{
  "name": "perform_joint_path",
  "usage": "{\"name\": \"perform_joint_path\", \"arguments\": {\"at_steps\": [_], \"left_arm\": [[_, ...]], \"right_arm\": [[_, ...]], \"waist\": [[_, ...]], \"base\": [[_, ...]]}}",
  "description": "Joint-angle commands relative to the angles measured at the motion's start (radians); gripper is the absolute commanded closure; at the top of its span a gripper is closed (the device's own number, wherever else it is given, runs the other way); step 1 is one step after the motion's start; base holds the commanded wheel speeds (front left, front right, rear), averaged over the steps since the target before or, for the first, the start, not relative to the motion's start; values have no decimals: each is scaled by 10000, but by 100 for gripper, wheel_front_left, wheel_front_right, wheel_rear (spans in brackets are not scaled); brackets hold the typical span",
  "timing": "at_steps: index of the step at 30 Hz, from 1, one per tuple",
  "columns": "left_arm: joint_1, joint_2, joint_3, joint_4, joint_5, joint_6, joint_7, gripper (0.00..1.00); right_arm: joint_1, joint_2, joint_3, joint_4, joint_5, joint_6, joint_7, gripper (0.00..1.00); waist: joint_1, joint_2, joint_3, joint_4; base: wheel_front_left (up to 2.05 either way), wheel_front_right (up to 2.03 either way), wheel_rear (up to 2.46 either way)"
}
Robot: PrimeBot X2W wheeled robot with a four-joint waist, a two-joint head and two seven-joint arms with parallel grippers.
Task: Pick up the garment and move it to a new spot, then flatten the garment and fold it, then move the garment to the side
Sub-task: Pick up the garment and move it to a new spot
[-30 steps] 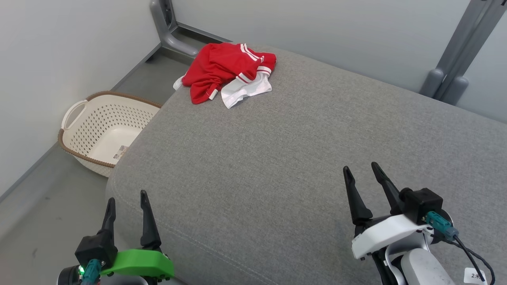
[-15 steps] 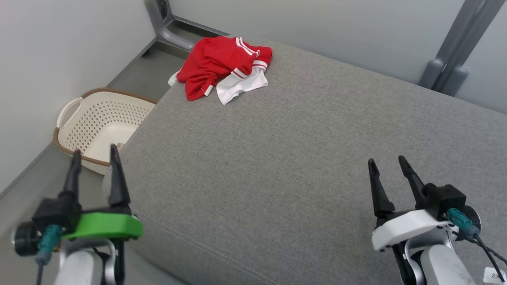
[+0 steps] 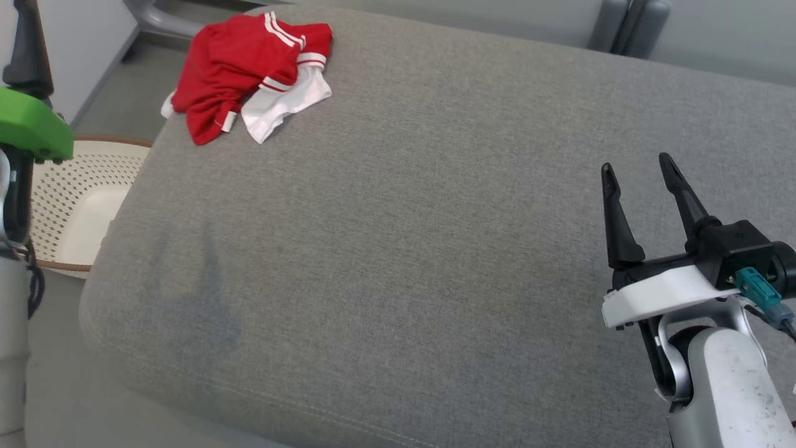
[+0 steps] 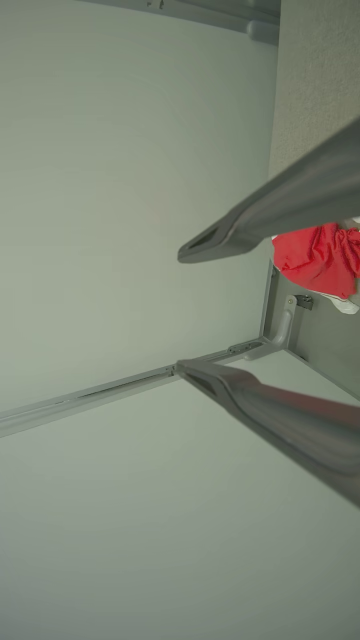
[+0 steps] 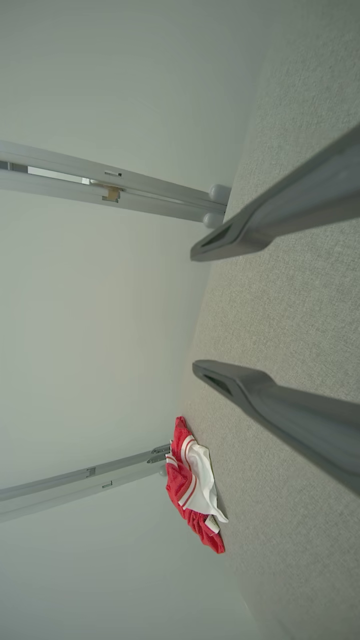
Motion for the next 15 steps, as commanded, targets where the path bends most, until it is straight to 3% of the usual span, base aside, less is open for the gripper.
{"name": "perform_joint_path", "arguments": {"at_steps": [1,7,15], "left_arm": [[-473,190,-89,417,52,-123,179,0],[-1726,142,-704,2383,-300,-500,689,0],[-1970,129,-1941,4104,-1199,-639,807,0]], "right_arm": [[-221,-42,-7,-184,-55,-15,85,0],[-491,-39,-365,-896,-382,-15,331,0],[-492,-38,-700,-1234,-439,-15,393,0]], "waist": [[0,0,1409,-1252],[0,0,2456,-1716],[0,0,3157,-2099]], "base": [[0,0,0],[0,0,0],[0,0,0]]}}
